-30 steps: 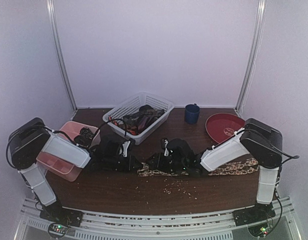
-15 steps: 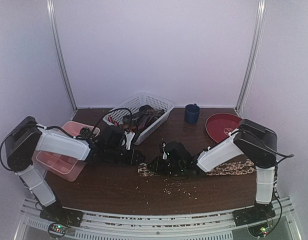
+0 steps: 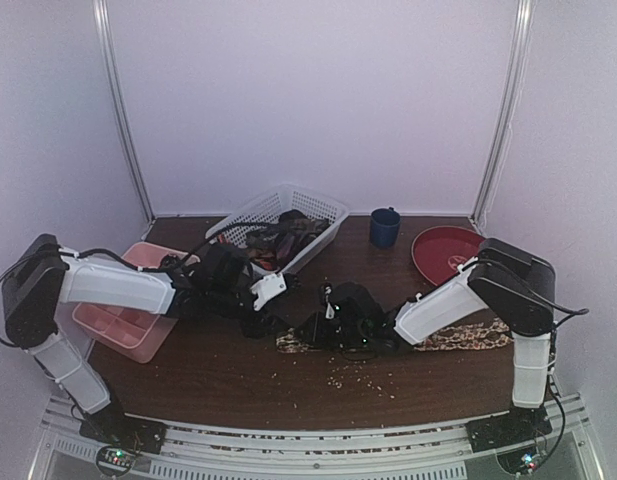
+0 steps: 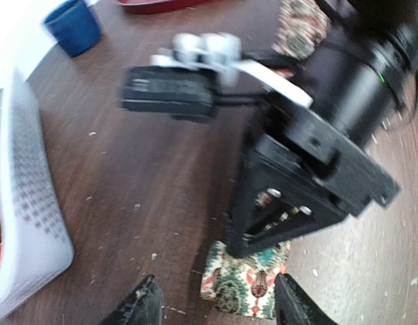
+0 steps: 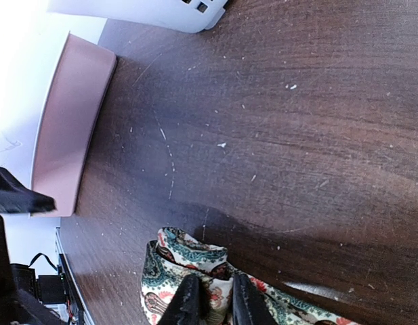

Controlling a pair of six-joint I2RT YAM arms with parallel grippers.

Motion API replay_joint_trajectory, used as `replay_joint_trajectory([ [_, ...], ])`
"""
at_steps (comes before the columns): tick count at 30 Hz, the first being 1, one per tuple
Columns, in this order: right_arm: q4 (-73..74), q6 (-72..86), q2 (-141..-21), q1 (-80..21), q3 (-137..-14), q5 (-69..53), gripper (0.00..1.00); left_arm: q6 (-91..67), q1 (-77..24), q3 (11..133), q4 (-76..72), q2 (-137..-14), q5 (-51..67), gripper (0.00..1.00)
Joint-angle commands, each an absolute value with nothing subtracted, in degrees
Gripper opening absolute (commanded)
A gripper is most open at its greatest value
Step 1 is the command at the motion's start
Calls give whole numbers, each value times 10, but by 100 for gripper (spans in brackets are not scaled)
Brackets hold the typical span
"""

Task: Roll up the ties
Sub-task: Fold the tie at the center of the board.

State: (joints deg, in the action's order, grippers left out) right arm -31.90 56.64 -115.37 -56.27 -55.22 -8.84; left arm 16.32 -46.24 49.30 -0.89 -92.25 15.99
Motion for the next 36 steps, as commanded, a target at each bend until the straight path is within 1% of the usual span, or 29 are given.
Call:
replay_joint_trajectory([
  [1, -327, 554, -1146, -563, -541, -84, 18, 307, -465, 503, 1, -941, 215, 60],
  [9, -336, 554, -1143, -562, -538, -84, 18, 377, -465, 511, 0, -992, 205, 62],
  [18, -339, 554, -1145, -561, -540, -87, 17, 398, -464, 528, -24, -1041, 186, 63],
  [28, -340, 554, -1144, -561, -539, -87, 16, 402, -462, 523, -40, -1038, 163, 63],
  [36, -340, 554, -1144, -560, -539, -86, 16, 425, -458, 527, -29, -1041, 180, 64],
])
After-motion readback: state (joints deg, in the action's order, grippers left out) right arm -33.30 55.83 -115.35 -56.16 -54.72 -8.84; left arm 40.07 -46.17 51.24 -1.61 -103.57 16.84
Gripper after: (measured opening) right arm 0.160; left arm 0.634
